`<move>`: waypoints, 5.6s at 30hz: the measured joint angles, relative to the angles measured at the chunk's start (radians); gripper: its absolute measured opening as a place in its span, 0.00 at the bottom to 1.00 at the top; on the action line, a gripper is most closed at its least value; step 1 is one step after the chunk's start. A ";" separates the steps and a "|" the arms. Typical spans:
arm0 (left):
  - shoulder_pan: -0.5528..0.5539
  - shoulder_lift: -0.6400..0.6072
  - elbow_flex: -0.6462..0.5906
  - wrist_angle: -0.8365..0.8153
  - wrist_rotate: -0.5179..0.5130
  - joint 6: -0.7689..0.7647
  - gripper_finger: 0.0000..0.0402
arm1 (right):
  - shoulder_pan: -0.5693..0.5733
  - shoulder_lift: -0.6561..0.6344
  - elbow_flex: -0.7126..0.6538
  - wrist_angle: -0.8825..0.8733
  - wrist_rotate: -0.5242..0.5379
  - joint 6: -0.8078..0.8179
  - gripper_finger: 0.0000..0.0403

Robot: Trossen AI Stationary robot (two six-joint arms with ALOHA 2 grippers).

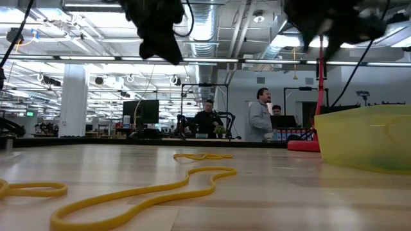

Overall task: Pick and place items into bin
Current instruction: Put the yellow rubber band into the yellow bin

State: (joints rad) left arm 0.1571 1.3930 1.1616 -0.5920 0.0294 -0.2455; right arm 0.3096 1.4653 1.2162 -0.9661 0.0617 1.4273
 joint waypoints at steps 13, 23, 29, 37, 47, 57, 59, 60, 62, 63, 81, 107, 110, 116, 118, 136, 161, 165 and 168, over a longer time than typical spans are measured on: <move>-0.093 0.017 -0.322 0.531 0.104 0.121 0.25 | -0.106 -0.022 0.010 0.272 0.184 -0.284 0.38; -0.124 0.264 -0.280 0.595 0.093 0.117 0.25 | -0.142 -0.020 0.009 0.326 0.183 -0.285 0.38; -0.126 0.387 -0.218 0.616 0.148 0.185 0.25 | -0.142 -0.020 0.009 0.339 0.235 -0.257 0.36; -0.134 0.481 -0.174 0.616 0.140 0.265 0.25 | -0.144 -0.029 0.009 0.501 0.454 -0.297 0.36; -0.134 0.523 -0.154 0.609 0.093 0.323 0.25 | -0.162 -0.029 0.009 0.743 0.452 -0.491 0.35; -0.132 0.559 -0.150 0.621 0.125 0.462 0.14 | -0.162 -0.022 0.009 0.737 0.451 -0.493 0.34; -0.131 0.567 -0.149 0.608 0.160 0.454 0.06 | -0.162 -0.022 0.009 0.738 0.451 -0.493 0.34; -0.131 0.569 -0.149 0.597 0.169 0.428 0.03 | -0.162 -0.022 0.009 0.735 0.451 -0.493 0.34; -0.131 0.574 -0.149 0.593 0.178 0.351 0.02 | -0.162 -0.022 0.009 0.734 0.450 -0.494 0.34; -0.131 0.566 -0.149 0.591 0.182 0.318 0.02 | -0.162 -0.022 0.009 0.734 0.450 -0.494 0.34; -0.011 0.021 -0.155 0.493 0.182 0.077 0.00 | -0.160 -0.019 0.009 0.642 0.321 -0.535 0.33; 0.011 -0.178 -0.155 0.607 0.310 -0.188 0.00 | -0.189 -0.004 0.009 0.864 0.260 -1.122 0.29; 0.011 -0.173 -0.155 0.609 0.292 -0.187 0.00 | -0.194 -0.004 0.009 0.888 0.211 -1.123 0.29; 0.011 -0.164 -0.155 0.609 0.286 -0.184 0.00 | -0.194 -0.004 0.009 0.891 0.198 -1.146 0.28; 0.011 -0.164 -0.155 0.610 0.273 -0.184 0.00 | -0.194 -0.004 0.009 0.891 0.197 -1.149 0.25; 0.012 -0.164 -0.155 0.614 0.246 -0.181 0.00 | -0.195 -0.004 0.009 0.883 0.173 -1.089 0.04; 0.012 -0.164 -0.155 0.663 0.250 -0.161 0.00 | -0.217 -0.004 0.009 0.857 0.180 -1.094 0.14; 0.012 -0.164 -0.155 0.661 0.242 -0.160 0.00 | -0.217 -0.004 0.009 0.856 0.172 -1.095 0.04; 0.012 -0.164 -0.155 0.648 0.199 -0.160 0.00 | -0.217 -0.004 0.009 0.855 0.172 -1.096 0.02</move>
State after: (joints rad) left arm 0.1688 1.2289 1.0065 0.0565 0.2286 -0.4057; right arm 0.0929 1.4616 1.2255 -0.1112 0.2337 0.3317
